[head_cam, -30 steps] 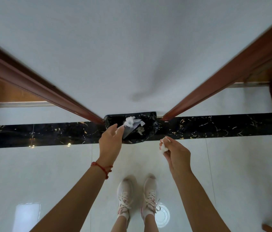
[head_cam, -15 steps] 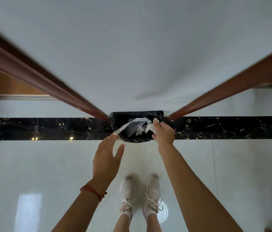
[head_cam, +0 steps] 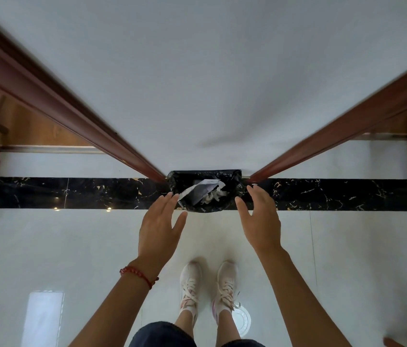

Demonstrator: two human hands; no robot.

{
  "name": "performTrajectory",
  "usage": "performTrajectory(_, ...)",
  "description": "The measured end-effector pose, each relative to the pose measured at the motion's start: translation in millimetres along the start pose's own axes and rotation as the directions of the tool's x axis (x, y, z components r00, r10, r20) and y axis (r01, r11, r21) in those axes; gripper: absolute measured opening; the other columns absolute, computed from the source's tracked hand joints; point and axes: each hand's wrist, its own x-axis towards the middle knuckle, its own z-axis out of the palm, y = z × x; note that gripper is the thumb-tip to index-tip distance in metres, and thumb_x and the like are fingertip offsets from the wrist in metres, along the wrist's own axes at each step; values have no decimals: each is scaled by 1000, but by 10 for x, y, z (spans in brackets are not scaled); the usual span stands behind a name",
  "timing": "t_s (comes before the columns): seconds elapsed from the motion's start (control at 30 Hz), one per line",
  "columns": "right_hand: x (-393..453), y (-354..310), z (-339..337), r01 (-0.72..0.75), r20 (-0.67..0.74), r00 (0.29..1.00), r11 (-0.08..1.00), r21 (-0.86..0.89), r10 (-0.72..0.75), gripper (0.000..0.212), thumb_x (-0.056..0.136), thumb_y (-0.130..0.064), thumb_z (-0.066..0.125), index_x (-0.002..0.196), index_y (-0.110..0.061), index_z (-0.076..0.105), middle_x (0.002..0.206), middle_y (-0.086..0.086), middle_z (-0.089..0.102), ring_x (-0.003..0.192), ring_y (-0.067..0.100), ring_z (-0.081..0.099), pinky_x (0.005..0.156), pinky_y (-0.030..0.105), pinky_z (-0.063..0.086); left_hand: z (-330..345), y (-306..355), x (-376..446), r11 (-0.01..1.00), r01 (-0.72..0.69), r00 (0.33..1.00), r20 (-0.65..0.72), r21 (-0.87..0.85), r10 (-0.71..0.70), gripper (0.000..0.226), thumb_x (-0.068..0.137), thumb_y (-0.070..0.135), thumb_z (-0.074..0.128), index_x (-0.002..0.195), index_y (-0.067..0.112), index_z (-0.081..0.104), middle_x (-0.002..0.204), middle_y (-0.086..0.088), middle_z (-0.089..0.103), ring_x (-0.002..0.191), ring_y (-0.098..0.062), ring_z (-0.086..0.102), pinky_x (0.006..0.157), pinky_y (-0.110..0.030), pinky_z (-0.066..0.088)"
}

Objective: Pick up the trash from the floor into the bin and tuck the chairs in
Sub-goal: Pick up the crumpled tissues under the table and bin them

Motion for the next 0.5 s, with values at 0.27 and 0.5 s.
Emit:
performTrajectory(0.27,-440,-246,-776,162,32,987,956,-245,-160,50,91,-34,49,132,-7,44,142,14,42,135,25,32,108,39,29,-508,527,-281,993,-102,995,16,52,101,50,92,36,44,138,16,36,148,-4,35,140,-20,23,113,-31,16)
performTrajectory(0.5,-812,-511,-1420,199,5,978,926,-321,-208,52,94,-40,41,136,-11,37,147,9,36,137,21,26,111,35,22,-983,1041,-566,969,-215,976,-4,125,218,52,93,37,42,138,13,35,147,-8,36,139,-24,25,114,-37,19)
